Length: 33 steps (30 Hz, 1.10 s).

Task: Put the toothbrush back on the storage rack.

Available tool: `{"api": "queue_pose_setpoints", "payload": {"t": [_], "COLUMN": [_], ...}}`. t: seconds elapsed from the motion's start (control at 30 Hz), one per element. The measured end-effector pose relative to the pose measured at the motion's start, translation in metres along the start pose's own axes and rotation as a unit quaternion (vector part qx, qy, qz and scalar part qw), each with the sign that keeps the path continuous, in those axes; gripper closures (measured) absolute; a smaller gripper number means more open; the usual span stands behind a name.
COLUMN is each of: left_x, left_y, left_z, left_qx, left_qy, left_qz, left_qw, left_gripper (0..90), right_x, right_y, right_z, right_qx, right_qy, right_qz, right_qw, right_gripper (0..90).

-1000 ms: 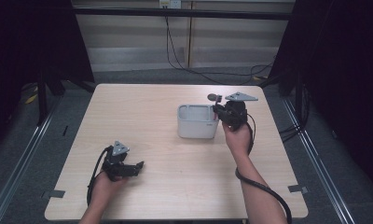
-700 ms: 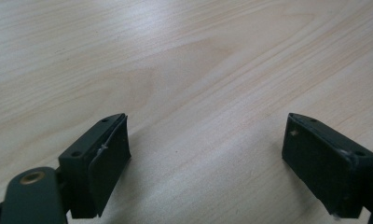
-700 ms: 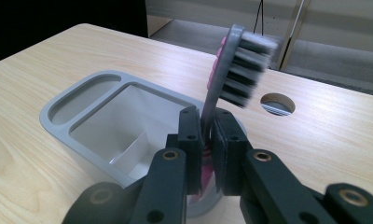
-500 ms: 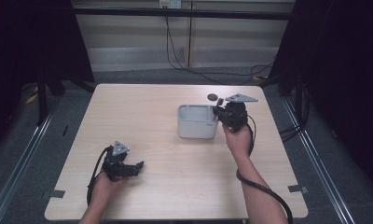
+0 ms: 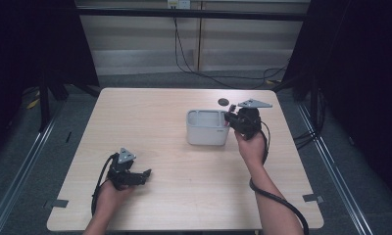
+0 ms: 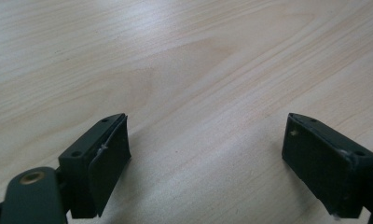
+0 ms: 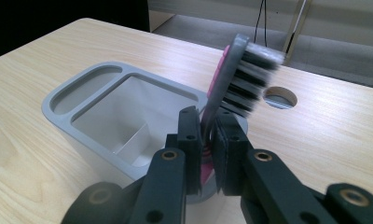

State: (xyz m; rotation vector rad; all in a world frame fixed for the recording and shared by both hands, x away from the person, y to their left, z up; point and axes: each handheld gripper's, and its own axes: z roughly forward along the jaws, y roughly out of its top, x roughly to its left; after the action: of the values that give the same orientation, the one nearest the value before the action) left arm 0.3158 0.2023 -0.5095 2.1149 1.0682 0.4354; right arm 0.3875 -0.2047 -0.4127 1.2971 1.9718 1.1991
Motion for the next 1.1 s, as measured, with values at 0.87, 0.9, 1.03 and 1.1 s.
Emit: {"api": "queue_pose_setpoints", "payload": {"t": [0.87, 0.9, 1.03, 1.1], "left_x": [0.0, 0.0, 0.0, 0.0], "left_y": [0.0, 0.0, 0.0, 0.0], "left_z": [-0.0001, -0.0001, -0.0001, -0.0001], "left_qx": [0.001, 0.001, 0.001, 0.001], "left_qy": [0.0, 0.0, 0.0, 0.0], "left_qz": [0.0, 0.0, 0.0, 0.0], "left_qw": [1.0, 1.0, 1.0, 1.0], "left_gripper": [14.6, 14.6, 14.6, 14.6], "right_x": [0.0018, 0.0018, 0.0025, 0.0029], "right_y": [-0.0065, -0.0066, -0.0062, -0.0059], "right_z": [-0.003, -0.0029, -0.0042, -0.0046], "right_qx": [0.0, 0.0, -0.002, -0.002], "right_qy": [-0.001, -0.001, -0.006, -0.009], "right_qz": [0.003, 0.004, 0.002, 0.003], "right_qw": [1.0, 1.0, 1.0, 0.9999], "right_gripper": [77.9, 76.4, 68.1, 64.6]}}
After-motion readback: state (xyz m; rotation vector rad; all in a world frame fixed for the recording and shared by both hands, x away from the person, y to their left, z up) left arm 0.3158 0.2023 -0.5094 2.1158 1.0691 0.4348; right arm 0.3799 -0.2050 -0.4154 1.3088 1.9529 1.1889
